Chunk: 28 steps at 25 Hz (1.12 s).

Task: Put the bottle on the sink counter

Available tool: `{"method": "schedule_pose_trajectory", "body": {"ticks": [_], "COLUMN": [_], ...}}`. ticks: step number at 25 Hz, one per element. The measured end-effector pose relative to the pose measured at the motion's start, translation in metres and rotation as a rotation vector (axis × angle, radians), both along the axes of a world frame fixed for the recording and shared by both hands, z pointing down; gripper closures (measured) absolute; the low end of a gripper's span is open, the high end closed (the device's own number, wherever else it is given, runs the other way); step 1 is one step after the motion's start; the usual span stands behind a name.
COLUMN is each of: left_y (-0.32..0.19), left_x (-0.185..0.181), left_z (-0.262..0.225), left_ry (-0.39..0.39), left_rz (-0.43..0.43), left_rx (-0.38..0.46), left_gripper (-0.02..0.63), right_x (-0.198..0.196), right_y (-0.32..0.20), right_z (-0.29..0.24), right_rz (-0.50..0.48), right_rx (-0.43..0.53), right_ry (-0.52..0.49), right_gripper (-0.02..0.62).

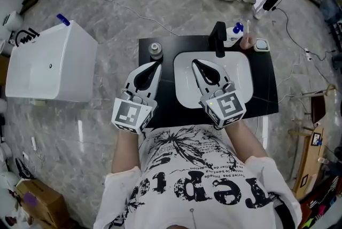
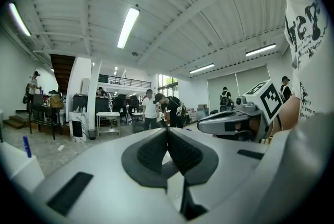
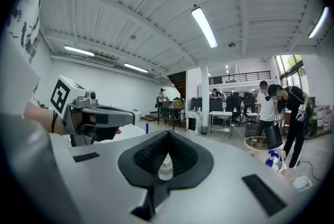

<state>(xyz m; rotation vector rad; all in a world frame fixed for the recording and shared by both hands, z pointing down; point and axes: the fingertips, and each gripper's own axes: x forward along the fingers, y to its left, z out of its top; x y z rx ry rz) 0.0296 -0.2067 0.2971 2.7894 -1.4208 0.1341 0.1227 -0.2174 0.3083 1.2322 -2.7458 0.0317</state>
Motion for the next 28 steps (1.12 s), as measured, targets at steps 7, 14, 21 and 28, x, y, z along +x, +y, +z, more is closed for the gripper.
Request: {"method": "schedule_pose_trajectory", "body": {"ticks": [7, 14, 21, 28], "left_y": [0.0004, 0.0016, 0.0035, 0.0055], "left_x": [0.0006, -0.0017, -0.0008, -0.0022], "left_z": [0.0015, 0.0005, 0.0006, 0.0025], "left_ry": [-0.010, -0.022, -0.017, -0.021], "left_rz": [-0.003, 0.005, 0.005, 0.001], "left_rx": [0.009, 0.009, 0.011, 0.011], "left_gripper": [0.592, 0.591, 0.592, 0.592], "right_x": [-0.0022, -0.0051, -0.0005, -0.0015], "right_y": [0.0049, 0.0076, 0.0065, 0.0066], "right_z": [0.0007, -0.0022, 0.0001, 0.0014], "right_rz": [-0.014, -0.003, 0.021, 0.032], "right_rx": [0.028, 0.038, 0.032, 0.035], "right_ry": [0.045, 0.062, 0.047, 0.038], "right_gripper": [0.583, 0.583, 0.583, 0.583]}}
